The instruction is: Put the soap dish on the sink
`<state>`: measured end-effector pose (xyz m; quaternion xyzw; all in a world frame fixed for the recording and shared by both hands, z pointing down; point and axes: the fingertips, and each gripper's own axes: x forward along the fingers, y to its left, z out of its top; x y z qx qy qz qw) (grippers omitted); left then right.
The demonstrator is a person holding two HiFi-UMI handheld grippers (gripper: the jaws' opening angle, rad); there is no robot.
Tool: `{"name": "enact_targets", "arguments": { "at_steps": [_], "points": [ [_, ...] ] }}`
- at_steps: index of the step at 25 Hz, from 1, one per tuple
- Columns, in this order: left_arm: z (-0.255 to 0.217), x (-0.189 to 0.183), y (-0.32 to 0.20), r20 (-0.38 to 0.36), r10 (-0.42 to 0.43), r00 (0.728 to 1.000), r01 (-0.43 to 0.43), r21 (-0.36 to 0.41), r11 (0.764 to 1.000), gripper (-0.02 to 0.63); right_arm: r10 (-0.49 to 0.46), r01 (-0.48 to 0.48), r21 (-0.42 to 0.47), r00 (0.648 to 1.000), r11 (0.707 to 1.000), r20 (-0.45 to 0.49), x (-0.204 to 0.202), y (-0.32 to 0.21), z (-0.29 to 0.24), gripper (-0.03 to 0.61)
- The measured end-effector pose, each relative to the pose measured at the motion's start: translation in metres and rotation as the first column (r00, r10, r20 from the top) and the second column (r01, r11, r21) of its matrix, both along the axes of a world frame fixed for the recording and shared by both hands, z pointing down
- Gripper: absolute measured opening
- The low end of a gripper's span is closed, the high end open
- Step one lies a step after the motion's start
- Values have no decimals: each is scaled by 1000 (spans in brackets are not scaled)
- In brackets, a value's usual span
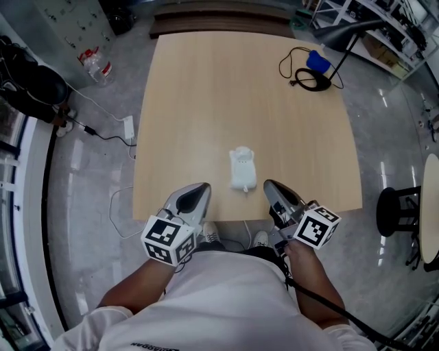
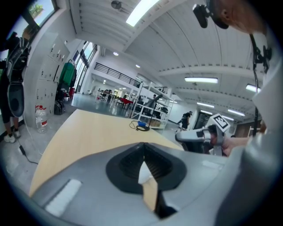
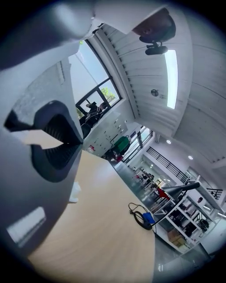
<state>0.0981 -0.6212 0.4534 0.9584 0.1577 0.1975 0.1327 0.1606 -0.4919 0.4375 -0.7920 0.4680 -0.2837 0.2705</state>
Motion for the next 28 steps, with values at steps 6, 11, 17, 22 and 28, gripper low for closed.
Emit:
{"name": "enact_targets", "arguments": {
  "at_steps": [6, 11, 17, 22, 28],
  "points": [
    [-12, -6, 20, -32, -46, 998, 46, -5, 999, 9, -66, 63, -24, 992, 998, -103, -17, 20, -22, 2],
    [-25, -7, 43, -58, -120, 991, 118, -36, 992, 9, -134, 131, -31, 983, 991, -128, -30, 46, -34, 2],
    [-33, -22, 88, -84, -153, 985, 151, -22, 988, 9, -167, 165, -26, 973, 986, -162, -36, 86, -44, 2],
    [-31, -43, 116, -97, -185, 978, 190, 40, 981, 9, -220, 214, -53, 956, 975, -195, -49, 114, -43, 2],
    [-35, -65, 141, -101, -245, 964, 251, 47, 967, 9, -274, 267, -61, 942, 962, -195, -64, 143, -41, 2]
  ]
}}
